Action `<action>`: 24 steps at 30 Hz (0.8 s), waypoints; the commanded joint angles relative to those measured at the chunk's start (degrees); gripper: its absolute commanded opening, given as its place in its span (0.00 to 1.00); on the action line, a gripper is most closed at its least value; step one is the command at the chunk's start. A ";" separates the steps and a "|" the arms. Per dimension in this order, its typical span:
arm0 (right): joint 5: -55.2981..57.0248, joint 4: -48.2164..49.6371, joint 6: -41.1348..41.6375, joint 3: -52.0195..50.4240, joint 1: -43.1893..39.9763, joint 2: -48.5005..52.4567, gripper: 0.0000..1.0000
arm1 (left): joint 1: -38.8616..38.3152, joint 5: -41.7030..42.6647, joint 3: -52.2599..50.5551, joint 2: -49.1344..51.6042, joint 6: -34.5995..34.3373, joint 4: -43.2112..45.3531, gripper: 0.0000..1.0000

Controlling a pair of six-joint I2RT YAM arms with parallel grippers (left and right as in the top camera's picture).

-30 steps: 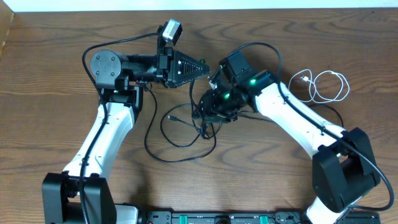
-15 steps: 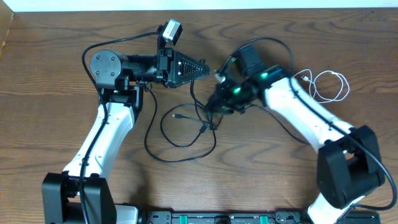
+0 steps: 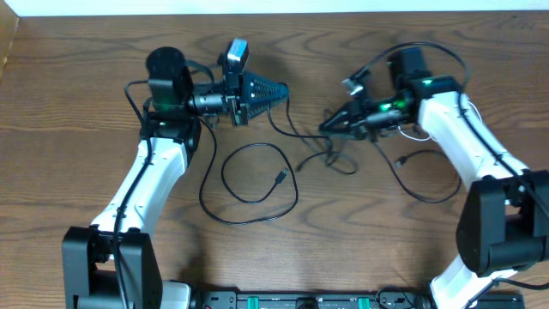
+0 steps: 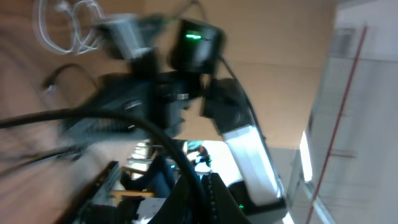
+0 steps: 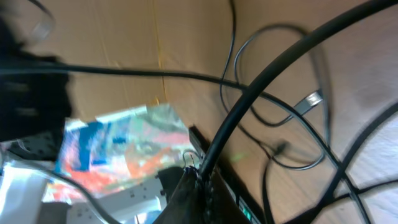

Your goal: Untangle cables

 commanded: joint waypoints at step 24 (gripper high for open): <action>17.84 -3.93 -7.19 -0.09 -13.31 -1.01 0.01 | -3.56 -26.18 0.28 0.26 27.80 -48.06 0.07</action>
